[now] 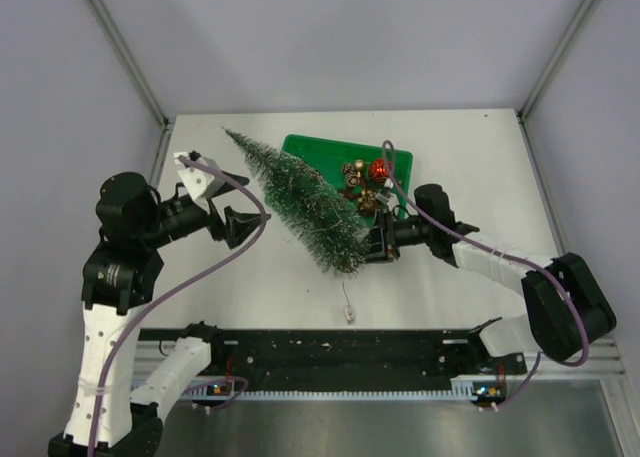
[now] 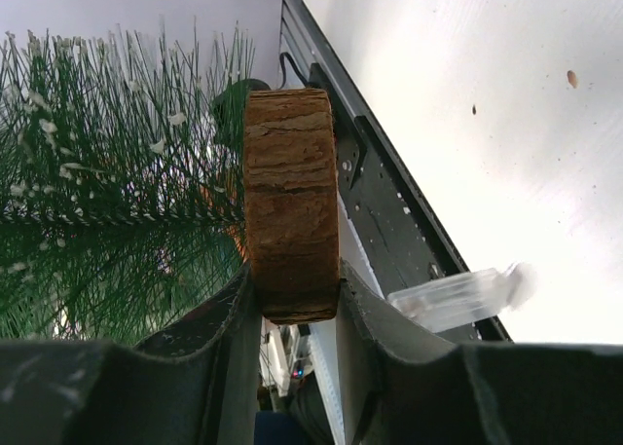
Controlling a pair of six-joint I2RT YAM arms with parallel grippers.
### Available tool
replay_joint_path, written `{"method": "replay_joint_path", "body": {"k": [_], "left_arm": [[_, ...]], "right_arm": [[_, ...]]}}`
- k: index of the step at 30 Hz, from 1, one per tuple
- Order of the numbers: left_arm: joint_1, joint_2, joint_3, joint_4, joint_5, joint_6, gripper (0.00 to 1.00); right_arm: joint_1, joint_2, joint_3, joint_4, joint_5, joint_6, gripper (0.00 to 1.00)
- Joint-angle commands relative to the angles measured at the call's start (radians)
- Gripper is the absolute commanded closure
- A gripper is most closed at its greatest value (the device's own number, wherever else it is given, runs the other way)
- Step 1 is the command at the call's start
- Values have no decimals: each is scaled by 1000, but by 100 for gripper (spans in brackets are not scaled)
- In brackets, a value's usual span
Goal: Decorate the small christmas tree
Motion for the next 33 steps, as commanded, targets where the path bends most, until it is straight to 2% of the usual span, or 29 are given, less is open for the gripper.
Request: {"method": "replay_joint_path", "body": {"k": [1, 5, 7, 10, 13, 18, 19, 21, 22, 27, 30, 31, 33], "left_arm": [[59, 25, -4, 133, 133, -130, 19], [108, 50, -10, 206, 263, -227, 23], [139, 64, -16, 202, 349, -232, 25], [172, 65, -46, 179, 403, -213, 30], [226, 58, -83, 191, 451, -212, 39], [269, 55, -120, 200, 517, -213, 64], [280, 53, -126, 203, 530, -213, 71], [291, 53, -139, 206, 541, -215, 93], [295, 52, -143, 206, 535, -215, 100], [314, 16, -192, 231, 512, -213, 100], [315, -20, -235, 249, 468, -210, 100], [315, -33, -244, 246, 449, -199, 100], [315, -54, -257, 229, 399, -180, 100]], "right_arm": [[57, 54, 35, 132, -24, 24, 100], [100, 132, 67, 138, 16, 24, 100], [108, 161, 75, 164, 28, 37, 100], [115, 201, 87, 219, 30, 73, 100], [140, 247, 127, 215, 30, 67, 100], [178, 305, 188, 225, 33, 65, 100], [183, 314, 196, 225, 37, 65, 100], [184, 327, 202, 227, 42, 68, 92], [184, 330, 203, 227, 46, 67, 90], [184, 334, 210, 207, 62, 57, 70], [177, 336, 222, 152, 85, 34, 55], [172, 336, 226, 126, 91, 22, 44], [158, 328, 228, 77, 103, -1, 37]]}}
